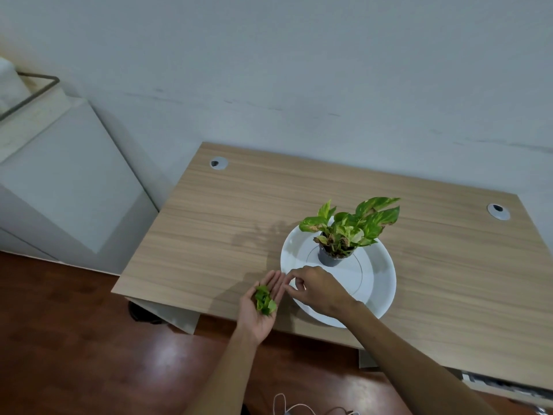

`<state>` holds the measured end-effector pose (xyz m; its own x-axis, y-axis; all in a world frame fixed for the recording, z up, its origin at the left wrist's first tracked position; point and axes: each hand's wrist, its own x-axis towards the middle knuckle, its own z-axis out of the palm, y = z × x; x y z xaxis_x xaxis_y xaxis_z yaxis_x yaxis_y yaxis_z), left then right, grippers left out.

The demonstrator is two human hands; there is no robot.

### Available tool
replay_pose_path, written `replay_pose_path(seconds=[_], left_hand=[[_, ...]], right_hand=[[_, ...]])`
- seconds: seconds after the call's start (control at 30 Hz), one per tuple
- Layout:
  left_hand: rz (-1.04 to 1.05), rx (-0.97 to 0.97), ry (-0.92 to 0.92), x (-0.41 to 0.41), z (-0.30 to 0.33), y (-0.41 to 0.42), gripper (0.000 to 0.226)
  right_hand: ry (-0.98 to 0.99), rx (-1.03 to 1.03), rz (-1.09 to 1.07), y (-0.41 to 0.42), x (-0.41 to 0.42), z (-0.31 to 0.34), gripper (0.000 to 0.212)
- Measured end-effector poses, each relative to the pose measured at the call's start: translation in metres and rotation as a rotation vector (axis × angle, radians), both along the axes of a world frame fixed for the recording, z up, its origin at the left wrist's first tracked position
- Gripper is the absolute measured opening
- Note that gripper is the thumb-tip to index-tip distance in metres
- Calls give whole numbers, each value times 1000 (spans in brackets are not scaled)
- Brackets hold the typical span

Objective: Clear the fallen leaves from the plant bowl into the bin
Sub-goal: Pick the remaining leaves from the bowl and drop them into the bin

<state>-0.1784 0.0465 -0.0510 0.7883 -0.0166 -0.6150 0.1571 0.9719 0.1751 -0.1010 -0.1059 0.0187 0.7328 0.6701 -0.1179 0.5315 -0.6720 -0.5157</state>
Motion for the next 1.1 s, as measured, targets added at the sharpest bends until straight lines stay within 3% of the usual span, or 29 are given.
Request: replay_pose_path(seconds=[0.2, 0.33, 0.57, 0.9, 1.1], left_hand=[[8, 31, 23, 2, 2, 3, 46], [80, -23, -2, -4, 9, 21, 45], [268, -135, -51, -17, 9, 93, 49], [310, -123, 6, -32, 4, 222, 56], [281, -52, 32, -30, -7, 305, 45]], right_hand=[[-57, 12, 120, 42, -12, 6, 11], [-26, 42, 163, 63, -10, 3, 18], [-38, 157, 65, 116, -5, -1, 27], [-59, -95, 84, 222, 4, -53, 50], [-76, -138, 139, 297, 6, -82, 55]])
